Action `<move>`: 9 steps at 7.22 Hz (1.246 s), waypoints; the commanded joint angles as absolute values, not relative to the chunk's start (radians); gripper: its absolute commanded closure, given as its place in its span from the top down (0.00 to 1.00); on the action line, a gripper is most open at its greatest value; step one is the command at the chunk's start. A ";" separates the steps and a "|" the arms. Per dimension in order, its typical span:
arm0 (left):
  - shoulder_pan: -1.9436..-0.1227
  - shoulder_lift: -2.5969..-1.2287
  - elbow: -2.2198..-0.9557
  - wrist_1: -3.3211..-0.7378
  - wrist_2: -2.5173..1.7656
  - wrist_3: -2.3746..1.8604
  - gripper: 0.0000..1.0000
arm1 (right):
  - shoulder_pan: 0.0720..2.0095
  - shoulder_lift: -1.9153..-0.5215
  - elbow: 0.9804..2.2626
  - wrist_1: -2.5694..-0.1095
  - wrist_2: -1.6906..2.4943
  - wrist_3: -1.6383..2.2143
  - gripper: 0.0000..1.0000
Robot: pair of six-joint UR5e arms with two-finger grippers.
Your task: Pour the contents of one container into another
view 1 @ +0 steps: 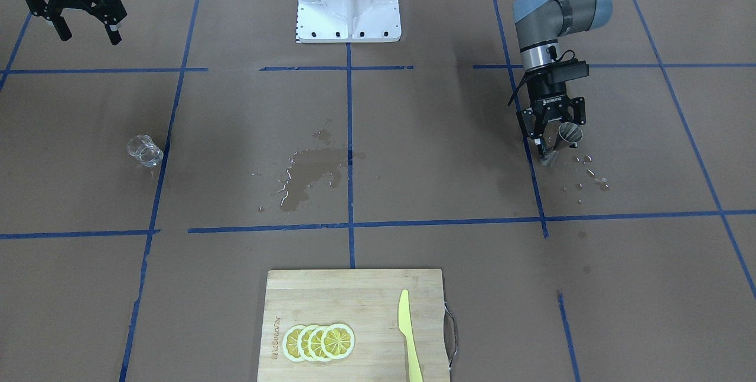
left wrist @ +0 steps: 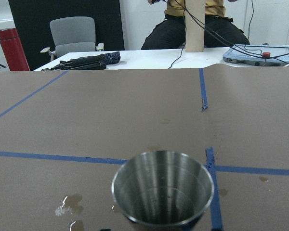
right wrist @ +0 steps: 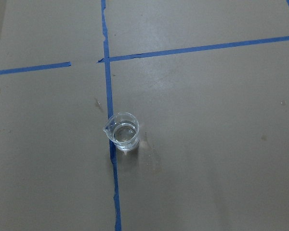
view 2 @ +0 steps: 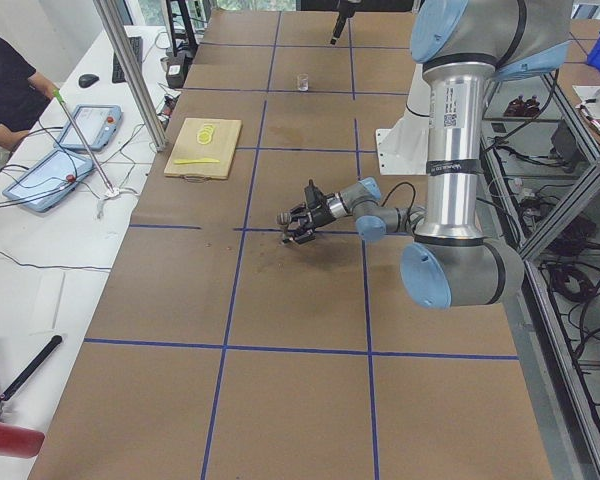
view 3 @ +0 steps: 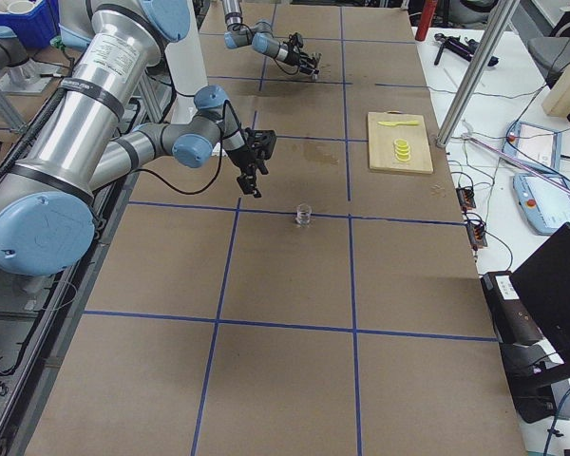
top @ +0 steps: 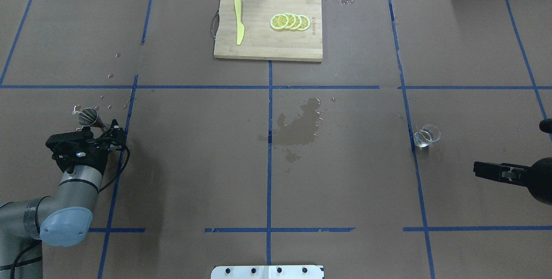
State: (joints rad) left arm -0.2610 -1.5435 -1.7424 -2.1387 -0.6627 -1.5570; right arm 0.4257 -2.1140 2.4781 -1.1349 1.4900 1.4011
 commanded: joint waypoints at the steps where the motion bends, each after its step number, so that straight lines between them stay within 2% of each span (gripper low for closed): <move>1: -0.264 -1.549 -1.736 -2.140 -0.663 -1.557 0.61 | 0.391 -2.118 2.477 -1.131 1.447 1.413 1.00; 3: -0.273 -1.549 -1.738 -2.140 -0.663 -1.557 0.51 | 0.373 -2.120 2.470 -1.131 1.404 1.413 1.00; 6: -0.273 -1.554 -1.743 -2.143 -0.663 -1.557 0.47 | 0.301 -2.118 2.387 -1.057 1.266 1.431 1.00; 7: -0.275 -1.554 -1.741 -2.144 -0.663 -1.559 0.41 | 0.287 -2.117 2.344 -0.993 1.226 1.431 1.00; 9: -0.276 -1.554 -1.747 -2.146 -0.663 -1.560 0.07 | 0.264 -2.115 2.265 -0.884 1.174 1.430 1.00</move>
